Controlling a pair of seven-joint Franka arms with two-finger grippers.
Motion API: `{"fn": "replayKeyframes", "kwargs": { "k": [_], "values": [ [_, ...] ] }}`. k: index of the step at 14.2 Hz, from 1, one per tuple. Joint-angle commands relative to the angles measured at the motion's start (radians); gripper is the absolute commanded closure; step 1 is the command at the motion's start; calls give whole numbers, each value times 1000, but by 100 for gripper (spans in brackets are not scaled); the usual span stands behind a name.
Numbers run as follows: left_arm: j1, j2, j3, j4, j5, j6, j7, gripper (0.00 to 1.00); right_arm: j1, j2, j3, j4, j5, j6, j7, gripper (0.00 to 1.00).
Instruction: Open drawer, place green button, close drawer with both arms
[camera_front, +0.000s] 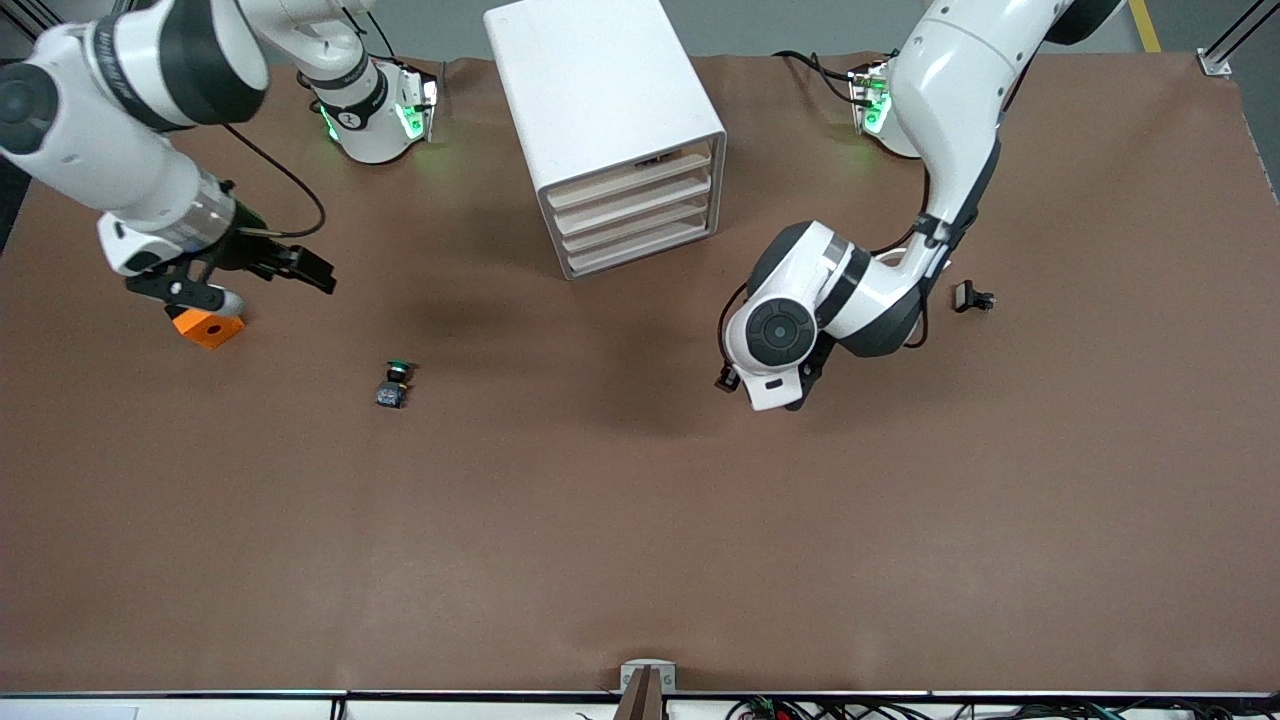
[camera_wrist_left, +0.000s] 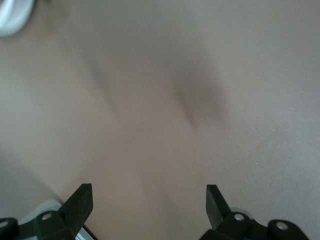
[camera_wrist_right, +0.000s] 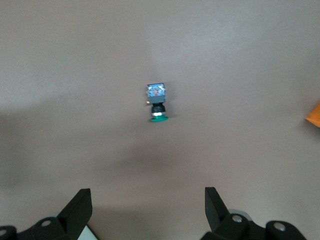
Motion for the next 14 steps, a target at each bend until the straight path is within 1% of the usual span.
{"fn": "replayKeyframes", "kwargs": {
  "k": [1,2,4,6,7,9,11,12,14],
  "values": [
    [-10,24,2,25,-94,11,-200,0,36,14,-6,-61,4,100,2,0],
    [-2,36,3,20,-142,11,-300,0,44,39,-6,-58,-17,124,-18,0],
    [-5,76,5,22,-177,9,-419,0,39,109,-6,-56,-40,199,-76,0],
    [-12,99,2,17,-188,3,-434,0,33,187,-9,-55,-44,293,-142,0],
    [-10,109,2,16,-223,-1,-434,0,29,232,-9,-55,-45,339,-153,0],
    [-10,127,2,16,-343,-1,-433,0,29,304,-9,-55,-47,422,-156,0],
    [-12,127,2,14,-421,-14,-439,0,27,371,-11,-30,-53,462,-158,0],
    [-16,127,2,16,-450,-52,-442,0,27,401,-14,-18,-65,471,-156,0],
    [-25,127,0,17,-464,-130,-441,0,25,438,-15,-13,-67,506,-156,0]
  ]
}}
